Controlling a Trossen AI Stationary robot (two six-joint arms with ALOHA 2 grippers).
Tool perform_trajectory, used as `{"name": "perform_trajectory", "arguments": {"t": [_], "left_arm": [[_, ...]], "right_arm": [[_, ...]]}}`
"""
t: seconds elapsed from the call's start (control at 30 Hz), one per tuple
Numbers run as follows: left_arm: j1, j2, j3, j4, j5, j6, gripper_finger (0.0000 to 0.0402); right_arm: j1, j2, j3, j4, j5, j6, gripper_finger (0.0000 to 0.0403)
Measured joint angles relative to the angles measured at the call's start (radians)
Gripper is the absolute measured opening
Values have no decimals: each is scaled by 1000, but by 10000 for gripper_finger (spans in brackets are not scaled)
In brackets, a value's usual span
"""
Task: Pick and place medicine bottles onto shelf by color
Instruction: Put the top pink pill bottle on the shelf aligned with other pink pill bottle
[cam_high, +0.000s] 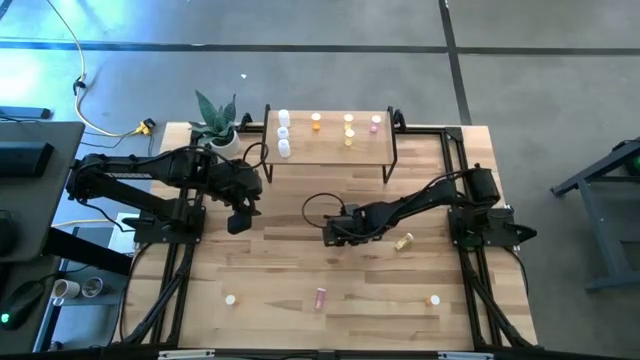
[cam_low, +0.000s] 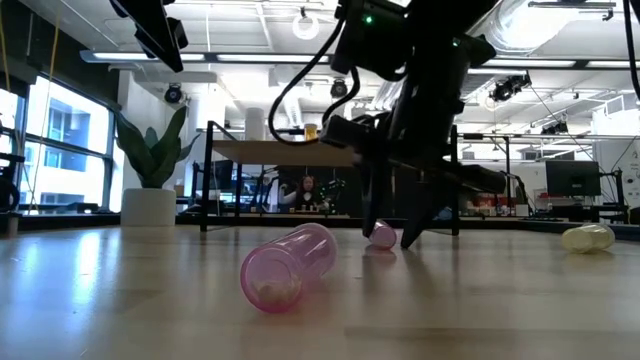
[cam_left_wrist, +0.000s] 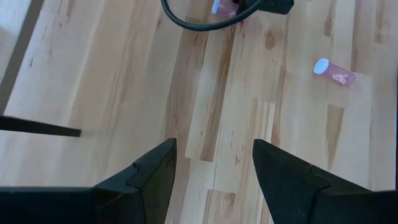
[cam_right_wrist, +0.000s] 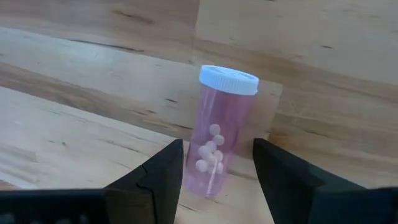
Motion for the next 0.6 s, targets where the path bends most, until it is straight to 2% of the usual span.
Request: {"name": "perform_trajectory", "arguments": {"t": [0.37,0.47,0.6], "left_arm": [[0,0,0,0,0,0,200],[0,0,0,-1,1,0,200],[3,0,0,-1,5,0,200]], "right_arm": [[7,-11,0,-11,-11,-35,52],[12,-30,-2,-8,-19,-53,46],[27,-93,-2,14,13,-53,58]]}}
